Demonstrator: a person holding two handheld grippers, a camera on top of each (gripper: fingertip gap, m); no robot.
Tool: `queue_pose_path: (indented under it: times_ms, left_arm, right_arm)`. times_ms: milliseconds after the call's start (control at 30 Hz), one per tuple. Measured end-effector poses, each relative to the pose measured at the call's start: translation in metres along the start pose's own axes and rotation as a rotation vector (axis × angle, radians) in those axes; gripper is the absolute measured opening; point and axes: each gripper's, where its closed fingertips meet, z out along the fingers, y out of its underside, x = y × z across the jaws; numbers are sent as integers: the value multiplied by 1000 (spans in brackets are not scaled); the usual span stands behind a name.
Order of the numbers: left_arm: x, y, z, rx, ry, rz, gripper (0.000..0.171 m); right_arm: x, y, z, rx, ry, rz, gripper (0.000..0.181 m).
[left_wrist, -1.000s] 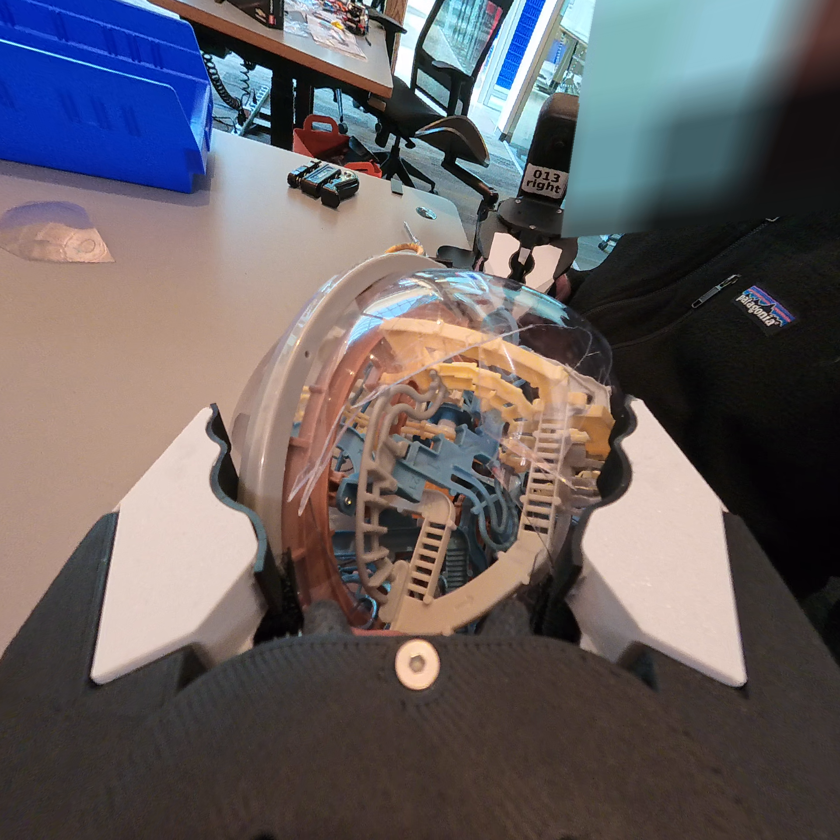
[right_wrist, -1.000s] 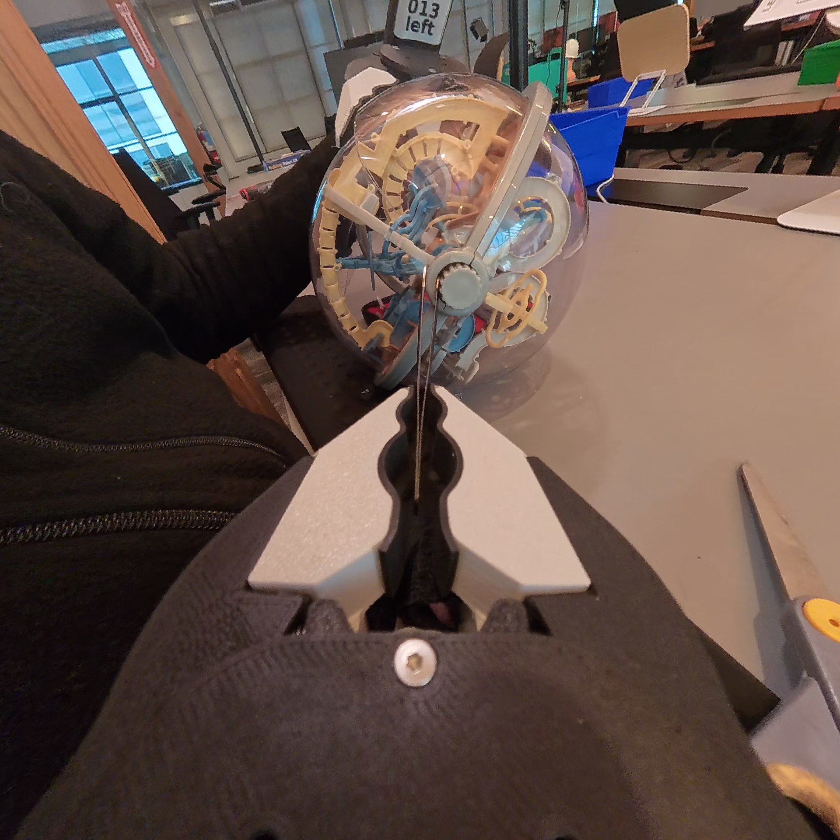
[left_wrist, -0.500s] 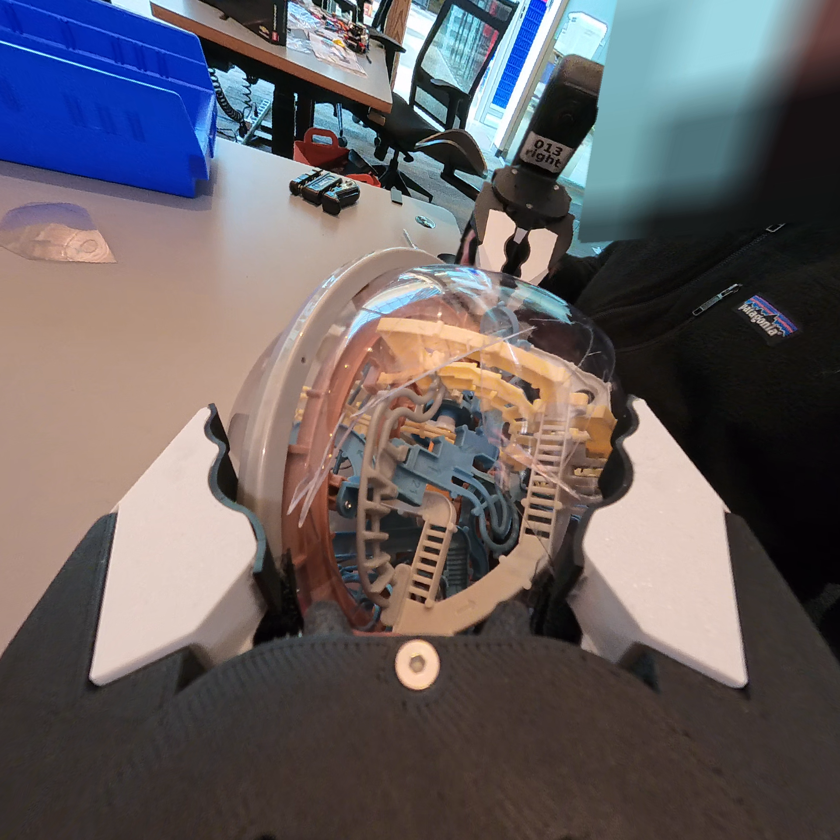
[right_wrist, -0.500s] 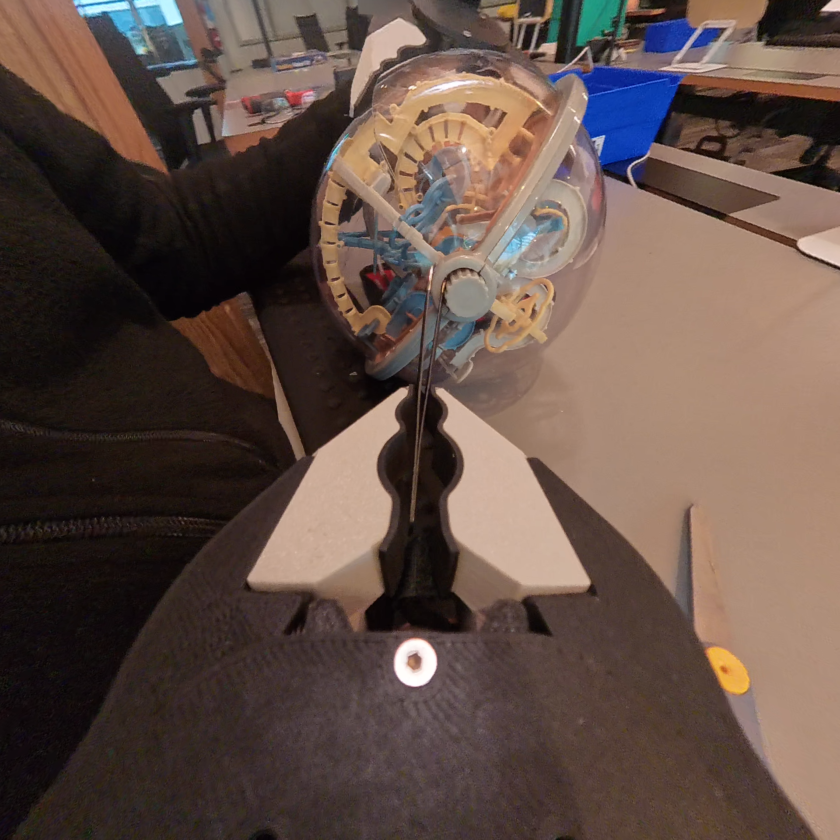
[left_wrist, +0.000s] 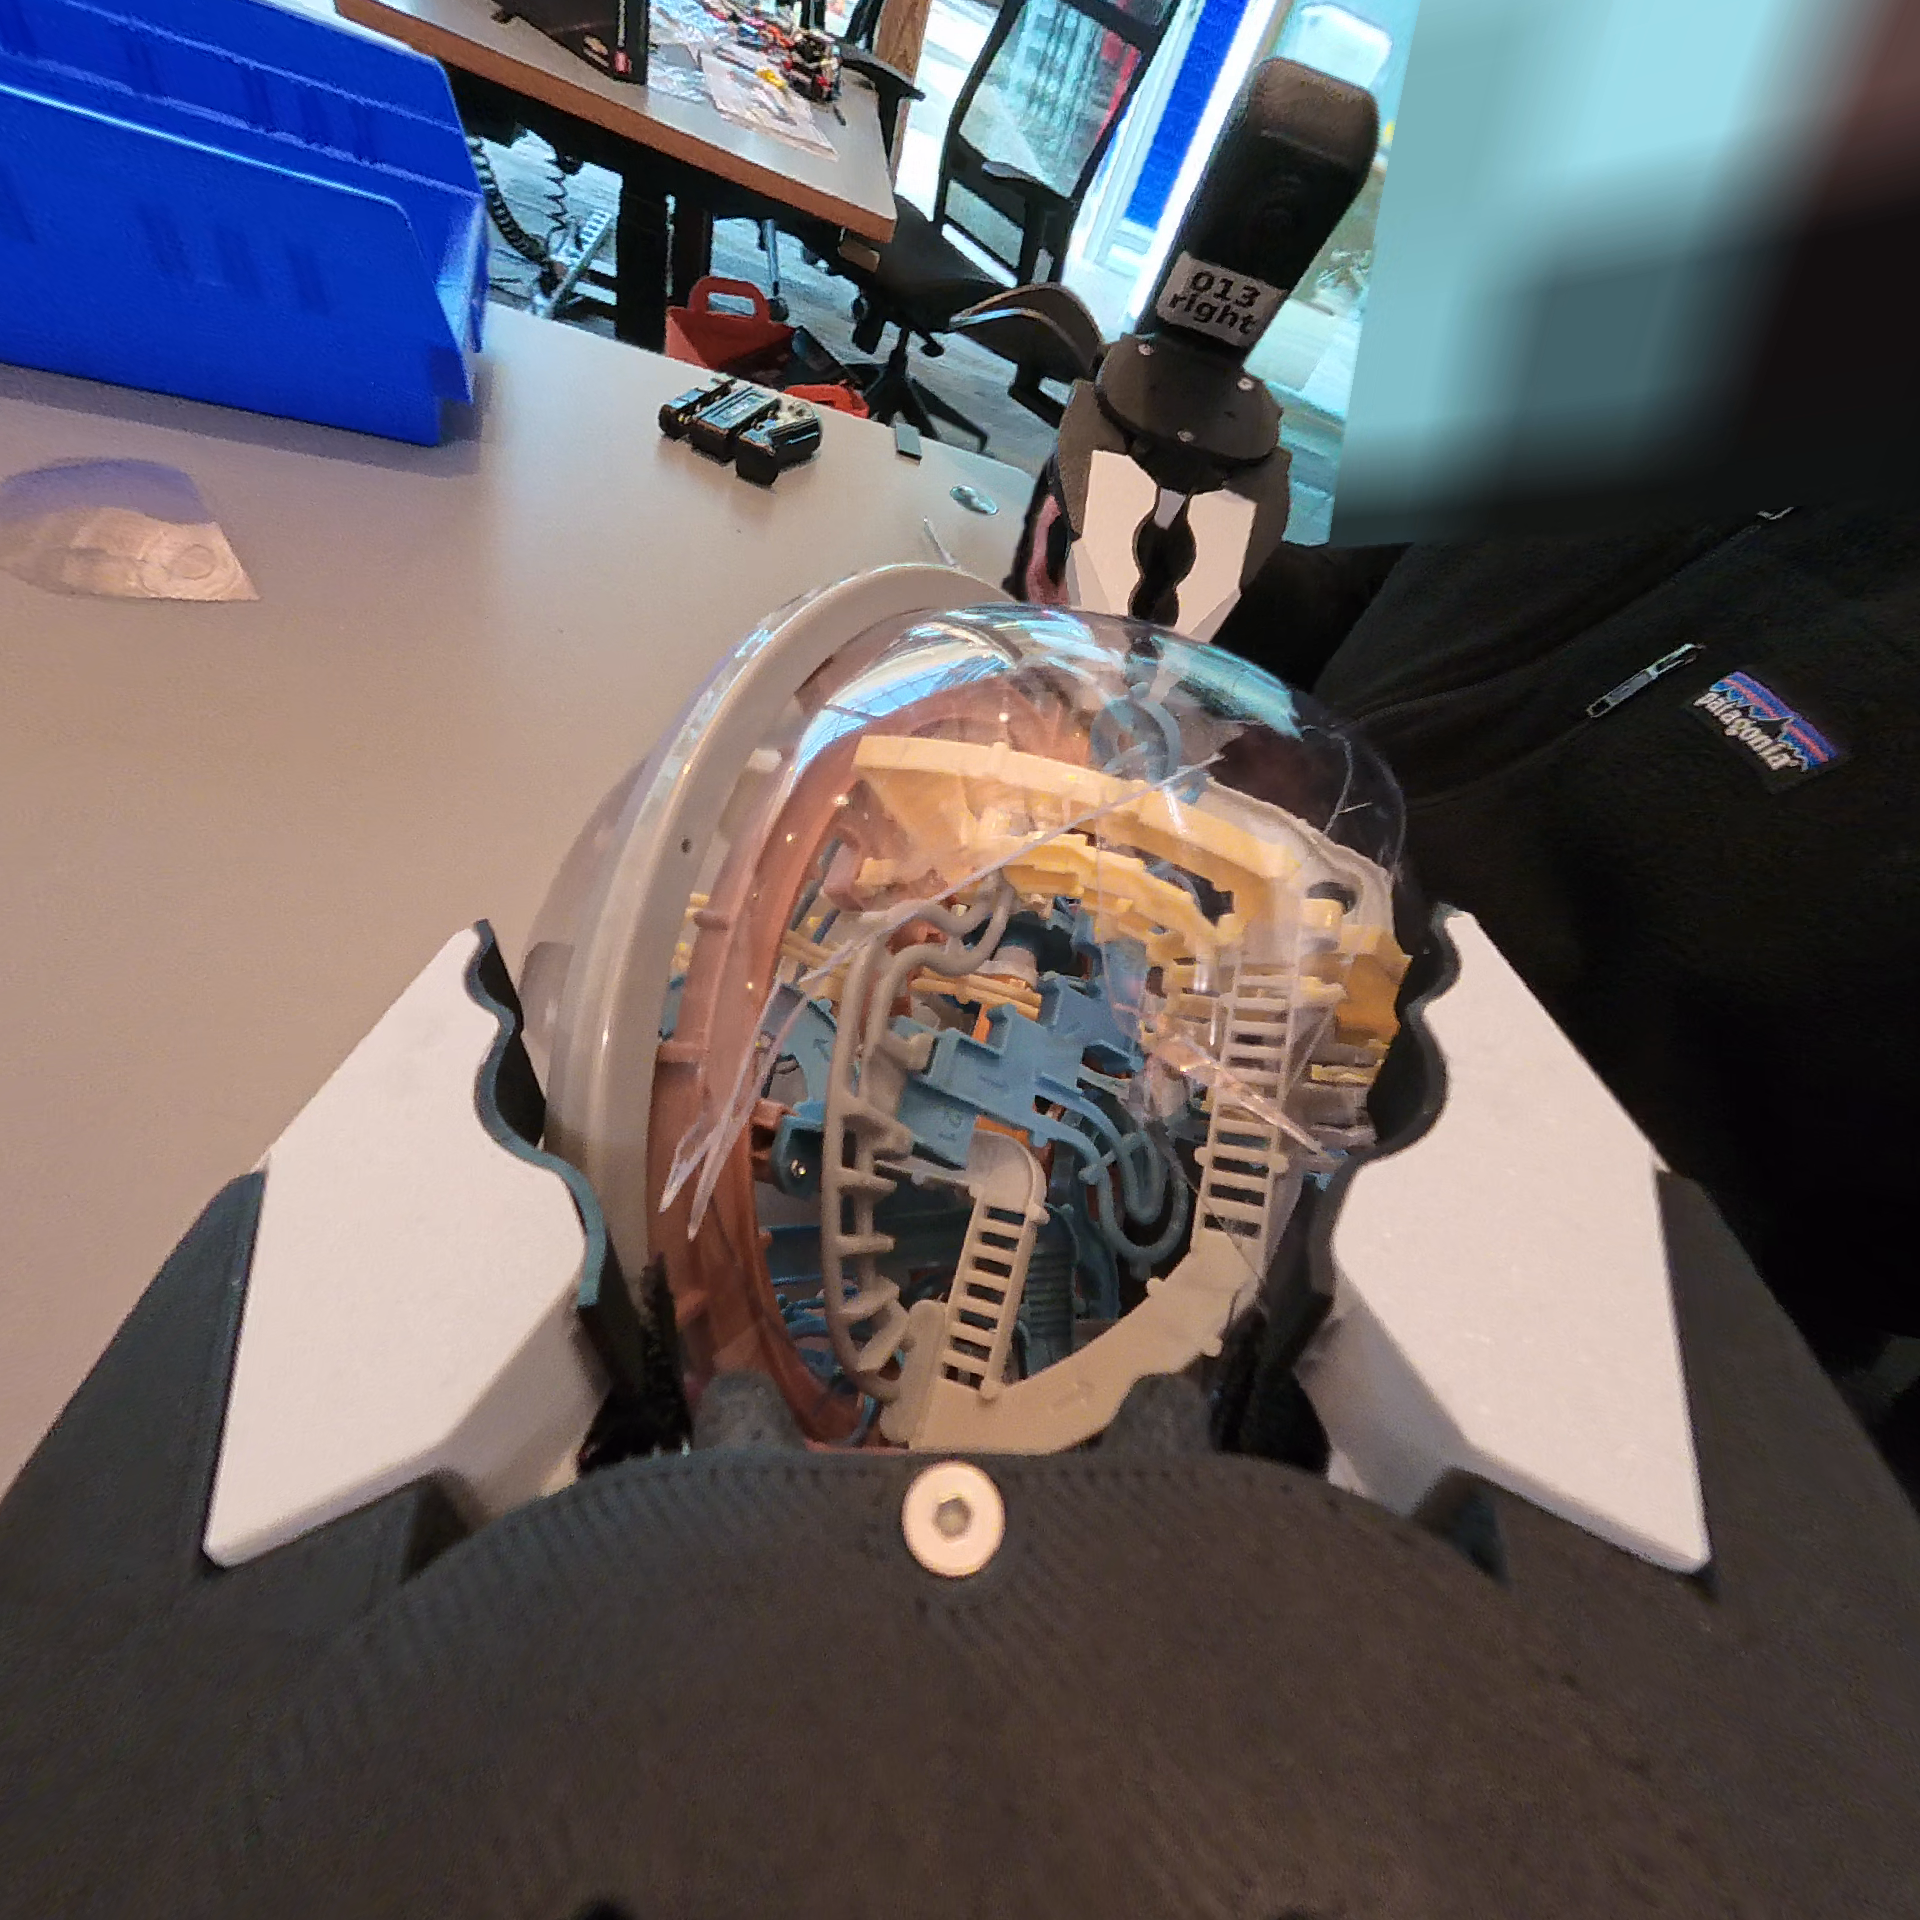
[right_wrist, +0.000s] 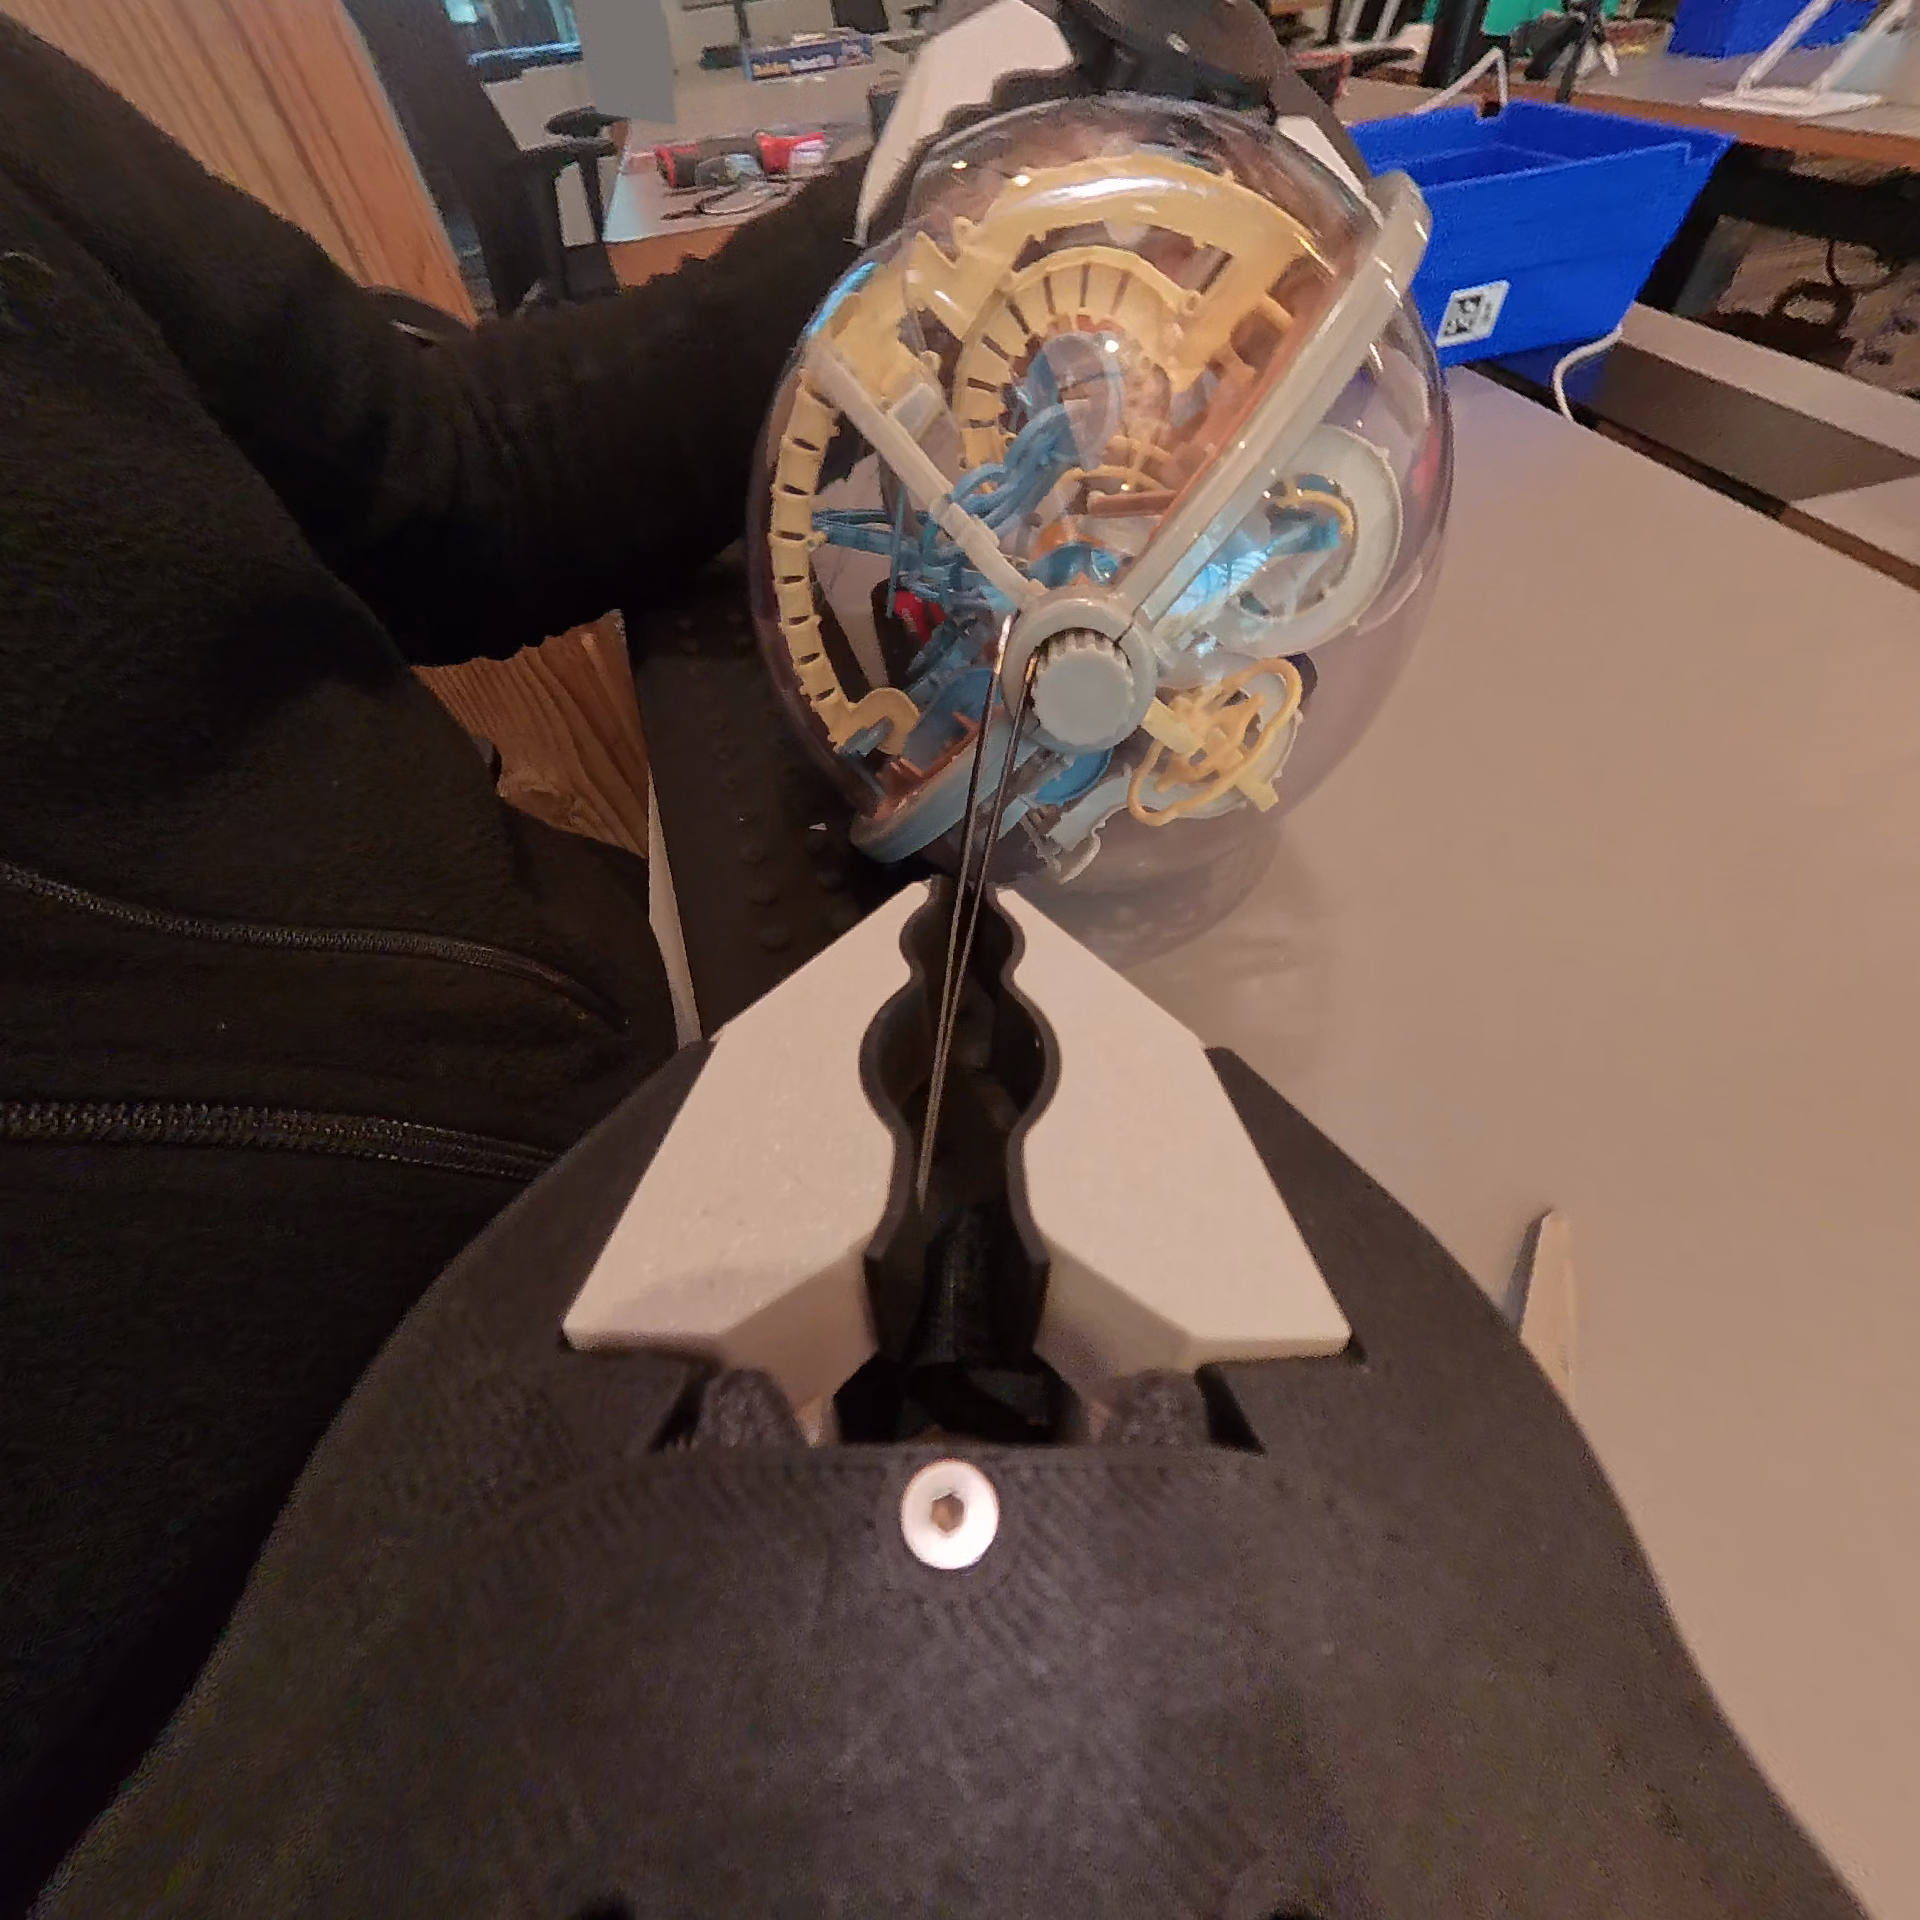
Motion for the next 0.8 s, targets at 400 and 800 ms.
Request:
queue_pose_path:
  times_ms: [400, 800]
  left_arm:
    - [26, -3, 6, -67, -251, 131, 158]
    - [33, -5, 11, -87, -289, 179, 158]
  right_arm:
    - [-2, 20, -1, -11, 169, 99, 1]
    - [-13, 27, 4, 6, 212, 134, 1]
